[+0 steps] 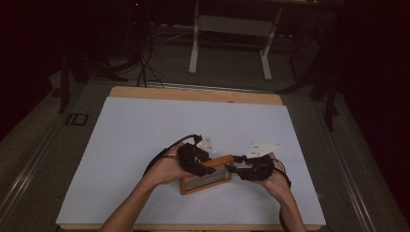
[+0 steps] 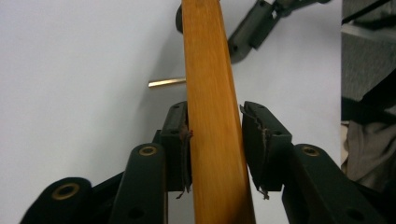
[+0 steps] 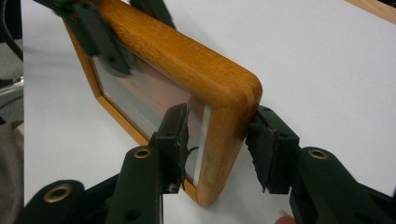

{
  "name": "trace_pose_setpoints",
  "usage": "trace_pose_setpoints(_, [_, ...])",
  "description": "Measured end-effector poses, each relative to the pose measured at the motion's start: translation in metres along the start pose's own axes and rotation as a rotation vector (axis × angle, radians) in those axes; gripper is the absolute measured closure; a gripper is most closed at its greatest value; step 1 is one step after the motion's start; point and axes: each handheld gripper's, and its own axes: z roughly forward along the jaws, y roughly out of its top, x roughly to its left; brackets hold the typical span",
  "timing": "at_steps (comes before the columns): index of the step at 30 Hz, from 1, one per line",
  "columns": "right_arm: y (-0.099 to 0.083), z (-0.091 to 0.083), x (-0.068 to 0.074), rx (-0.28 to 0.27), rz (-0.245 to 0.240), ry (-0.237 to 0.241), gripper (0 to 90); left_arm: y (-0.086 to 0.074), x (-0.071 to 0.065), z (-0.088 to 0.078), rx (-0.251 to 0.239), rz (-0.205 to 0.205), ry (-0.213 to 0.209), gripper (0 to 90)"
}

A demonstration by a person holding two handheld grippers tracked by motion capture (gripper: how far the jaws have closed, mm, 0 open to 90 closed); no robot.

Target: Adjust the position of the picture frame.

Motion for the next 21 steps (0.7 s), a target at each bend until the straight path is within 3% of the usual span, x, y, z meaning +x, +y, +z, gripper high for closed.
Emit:
trace_pose_setpoints(4, [0.002,0.002,0.003,0.01,-0.013,-0.007,58.8,0.006,0.0,0.001,0.055,0.003,0.016,66.7])
trace_pose_setpoints(8, [0.001,0.0,0.002,0.013,-0.005,-0.004,58.8,0.009,-0.002,0.002,0.076,0.003,0.04,68.1])
trace_pose_setpoints(16, [-0.009,-0.004,-0.007,0.024,0.076,0.004,46.2,0.007,-0.006,-0.001,0.059,-0.007,0.038,68.7])
trace_pose_setpoints(21, [-0.017,-0.005,-0.012,0.011,0.119,0.014,40.7,0.002,-0.004,-0.011,-0.026,-0.043,0.062,68.8])
